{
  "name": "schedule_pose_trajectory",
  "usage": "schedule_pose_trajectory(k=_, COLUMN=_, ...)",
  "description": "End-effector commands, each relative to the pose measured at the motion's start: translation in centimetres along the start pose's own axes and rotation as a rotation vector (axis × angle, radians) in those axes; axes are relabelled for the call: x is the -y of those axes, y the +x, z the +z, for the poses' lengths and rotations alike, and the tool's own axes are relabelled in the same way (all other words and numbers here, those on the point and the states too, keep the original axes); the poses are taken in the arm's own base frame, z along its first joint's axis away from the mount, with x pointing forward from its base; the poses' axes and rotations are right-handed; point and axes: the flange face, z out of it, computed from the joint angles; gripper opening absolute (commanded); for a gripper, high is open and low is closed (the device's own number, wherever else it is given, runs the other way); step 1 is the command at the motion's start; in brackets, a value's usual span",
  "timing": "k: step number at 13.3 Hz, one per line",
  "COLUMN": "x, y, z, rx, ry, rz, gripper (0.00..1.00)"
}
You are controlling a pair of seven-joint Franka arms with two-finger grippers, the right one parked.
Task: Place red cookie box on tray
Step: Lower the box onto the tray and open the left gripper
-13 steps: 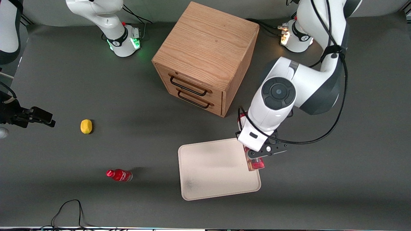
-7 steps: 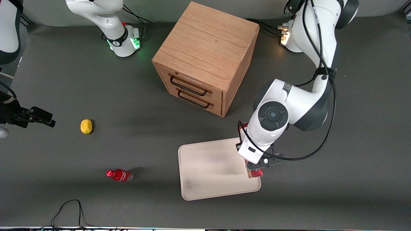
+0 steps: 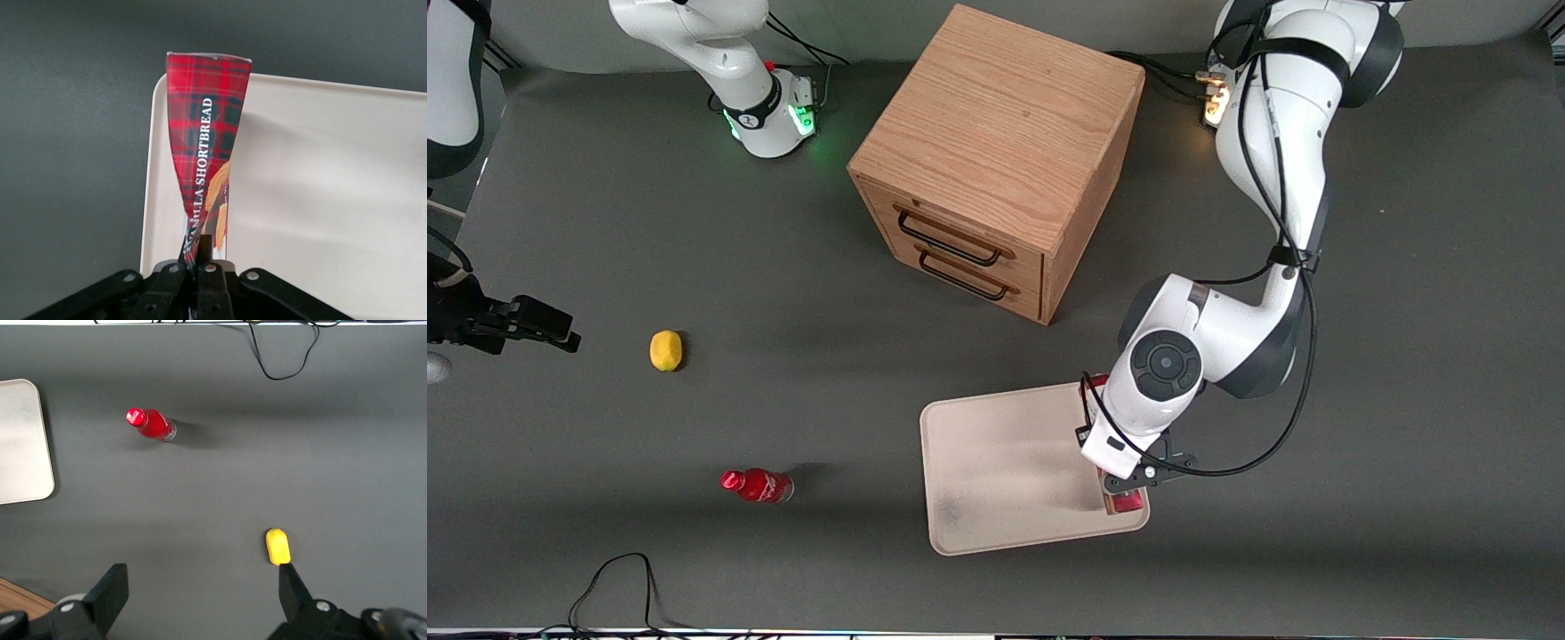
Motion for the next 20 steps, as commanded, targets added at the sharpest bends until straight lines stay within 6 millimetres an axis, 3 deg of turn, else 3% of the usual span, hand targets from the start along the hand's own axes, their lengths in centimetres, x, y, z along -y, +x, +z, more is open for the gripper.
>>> schedule_pose_trajectory(k=1, x=0.4, y=0.2, z=1.0, rx=-0.008, ry=0.007, rz=0.019, gripper=0.00)
schedule_pose_trajectory(k=6, x=0.6, y=0.5, z=3.1, rx=-0.037, ry=0.005, rz=0.024, gripper=0.00)
schedule_pose_trajectory(k=7, x=0.6, y=0.5, z=3.1, rx=-0.039, ry=0.008, rz=0.026, gripper=0.17)
schedule_pose_trajectory(k=8, x=0.7, y=0.6, z=3.1, rx=-0.045, ry=0.015, rz=0.032, gripper=0.91)
schedule_pose_trajectory(k=9, x=0.7, y=0.6, z=3.1, rx=-0.049, ry=0.020, rz=0.035, gripper=1.00)
schedule_pose_trajectory(k=13, x=0.8, y=0.6, z=2.3, rx=-0.046, ry=0.027, rz=0.033, gripper=1.00)
schedule_pose_trajectory(k=15, x=0.5, y=0.2, z=-0.3, rx=-0.027, ry=0.032, rz=0.026, gripper=1.00)
schedule_pose_trajectory(k=17, x=1.1, y=-0.4, z=-5.0, rx=0.020, ry=0.057, rz=0.013, gripper=1.00)
schedule_pose_trajectory(k=20, x=2.4, y=-1.8, z=-16.4, rx=0.060, ry=0.034, rz=-0.006, gripper=1.00)
